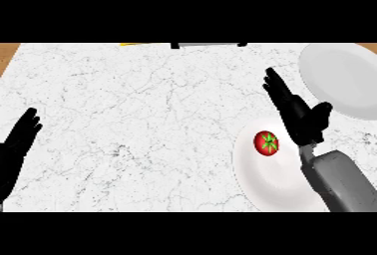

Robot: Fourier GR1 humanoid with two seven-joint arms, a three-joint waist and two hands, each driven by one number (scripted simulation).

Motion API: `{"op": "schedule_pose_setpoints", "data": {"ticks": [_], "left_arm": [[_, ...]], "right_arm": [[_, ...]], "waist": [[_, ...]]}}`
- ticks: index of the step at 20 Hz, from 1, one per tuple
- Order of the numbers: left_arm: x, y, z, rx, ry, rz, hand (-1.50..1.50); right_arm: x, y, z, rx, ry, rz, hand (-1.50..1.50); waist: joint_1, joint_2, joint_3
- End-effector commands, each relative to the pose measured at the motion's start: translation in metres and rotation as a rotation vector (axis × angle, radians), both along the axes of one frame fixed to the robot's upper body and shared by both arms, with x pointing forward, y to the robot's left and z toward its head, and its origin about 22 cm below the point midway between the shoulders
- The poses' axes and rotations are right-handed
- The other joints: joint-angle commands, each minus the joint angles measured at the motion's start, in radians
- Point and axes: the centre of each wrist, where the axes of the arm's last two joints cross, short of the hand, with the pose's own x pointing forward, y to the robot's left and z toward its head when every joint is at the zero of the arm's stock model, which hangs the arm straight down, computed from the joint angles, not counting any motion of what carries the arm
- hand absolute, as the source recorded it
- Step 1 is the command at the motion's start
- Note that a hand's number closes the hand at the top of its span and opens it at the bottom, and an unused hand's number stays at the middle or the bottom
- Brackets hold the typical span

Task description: Pick the tomato from the plate and place it in the plate

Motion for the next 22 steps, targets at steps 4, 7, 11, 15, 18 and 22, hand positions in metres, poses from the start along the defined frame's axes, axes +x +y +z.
{"op": "schedule_pose_setpoints", "data": {"ticks": [4,7,11,15,18,22], "left_arm": [[-0.003,-0.048,-0.044,-0.187,0.182,-0.012,0.0],[-0.004,-0.058,-0.056,-0.265,0.217,-0.023,0.0],[0.006,-0.109,-0.063,-0.366,0.266,-0.09,0.0],[0.01,-0.12,-0.069,-0.364,0.268,-0.067,0.0],[0.014,-0.12,-0.062,-0.365,0.29,-0.08,0.0],[0.012,-0.129,-0.075,-0.367,0.281,-0.083,0.0]], "right_arm": [[0.034,-0.061,0.085,0.106,-0.287,0.155,1.5],[0.029,-0.102,0.127,-0.497,-0.397,0.102,1.5],[0.038,-0.142,0.048,-0.041,-0.452,-0.191,-1.5],[0.03,-0.169,0.023,0.087,-0.511,-0.074,-1.5],[0.018,-0.211,0.023,-0.001,-0.488,-0.028,-1.5],[0.022,-0.217,0.061,-0.225,-0.437,0.103,-1.5]], "waist": [[0.037,-0.026,-0.007],[0.005,-0.025,-0.033],[0.06,-0.017,-0.005],[0.057,-0.027,-0.007],[0.059,-0.027,-0.007],[0.053,-0.03,-0.009]]}}
